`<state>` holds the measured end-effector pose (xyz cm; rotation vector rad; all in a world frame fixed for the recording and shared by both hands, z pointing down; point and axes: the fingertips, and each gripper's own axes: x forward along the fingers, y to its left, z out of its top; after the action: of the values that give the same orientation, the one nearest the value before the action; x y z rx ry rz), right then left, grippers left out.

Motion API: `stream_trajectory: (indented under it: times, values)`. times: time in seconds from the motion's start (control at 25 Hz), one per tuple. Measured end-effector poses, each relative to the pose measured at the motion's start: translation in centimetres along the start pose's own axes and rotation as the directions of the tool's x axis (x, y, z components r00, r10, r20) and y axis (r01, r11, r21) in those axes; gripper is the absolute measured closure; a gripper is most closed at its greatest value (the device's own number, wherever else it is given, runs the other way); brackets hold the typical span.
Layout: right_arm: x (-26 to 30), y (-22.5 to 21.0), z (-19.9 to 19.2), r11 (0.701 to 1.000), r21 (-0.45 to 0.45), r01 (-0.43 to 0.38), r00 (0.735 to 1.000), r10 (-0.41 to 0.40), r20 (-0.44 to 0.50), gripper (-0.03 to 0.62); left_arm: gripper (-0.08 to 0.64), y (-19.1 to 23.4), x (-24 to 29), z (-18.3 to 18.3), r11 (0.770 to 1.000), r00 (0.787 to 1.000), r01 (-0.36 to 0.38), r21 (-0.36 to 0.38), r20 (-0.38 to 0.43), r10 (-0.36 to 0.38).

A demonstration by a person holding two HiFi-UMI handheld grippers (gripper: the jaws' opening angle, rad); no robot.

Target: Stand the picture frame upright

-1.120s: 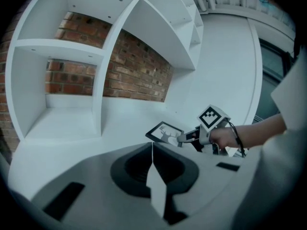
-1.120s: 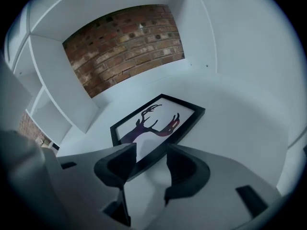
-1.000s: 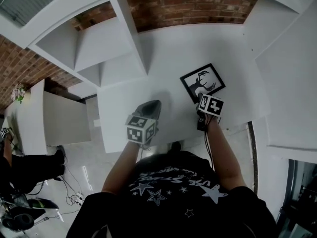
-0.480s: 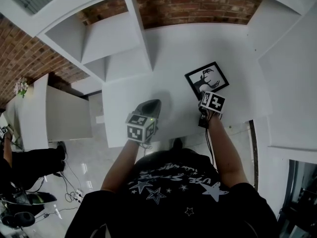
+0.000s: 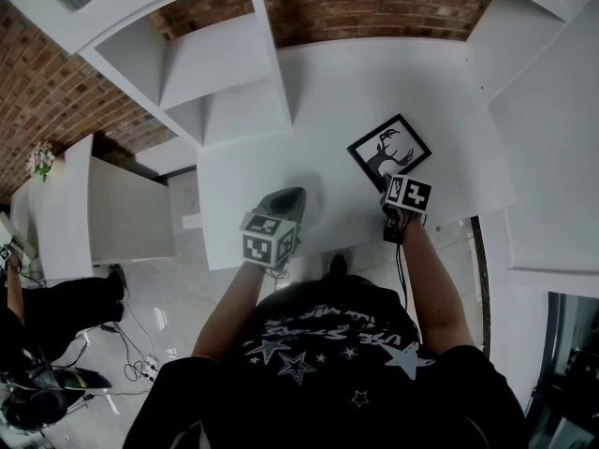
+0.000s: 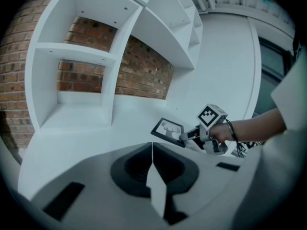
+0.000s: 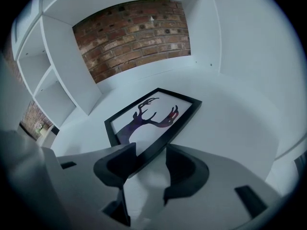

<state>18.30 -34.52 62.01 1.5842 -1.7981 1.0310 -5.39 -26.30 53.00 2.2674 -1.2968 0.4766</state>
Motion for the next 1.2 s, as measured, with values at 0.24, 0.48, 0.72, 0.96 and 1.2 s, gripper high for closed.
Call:
stream_trajectory:
  times: [0.24, 0.48, 0.72, 0.96, 1.2]
  values:
    - [-1.4, 0.4, -2.0, 1.0, 0.004, -0.005, 1.0, 0.005, -0.005, 0.405, 0.541, -0.3, -1.1, -1.2, 1.0, 1.0, 0.014, 0.004, -0.01, -0.014]
    - [-3.0, 1.2, -4.4, 0.999, -0.023, -0.028, 0.999, 0.027, -0.019, 0.414, 0.541, -1.0, -2.6, -2.6, 0.999, 0.999, 0.038, 0.01, -0.023, -0.038]
    - [-4.7, 1.9, -7.0, 0.998, -0.037, -0.048, 0.999, 0.047, -0.028, 0.428, 0.541, -1.7, -3.9, -4.4, 0.998, 0.997, 0.064, 0.016, -0.042, -0.063]
    - [-6.7, 2.3, -9.9, 0.998, -0.03, -0.063, 0.997, 0.061, -0.048, 0.443, 0.541, -2.9, -4.9, -6.2, 0.995, 0.993, 0.097, 0.017, -0.065, -0.095]
    - [-8.1, 1.8, -12.2, 0.998, -0.02, -0.056, 0.997, 0.055, -0.056, 0.451, 0.541, -4.5, -5.5, -8.0, 0.992, 0.988, 0.126, 0.021, -0.09, -0.124]
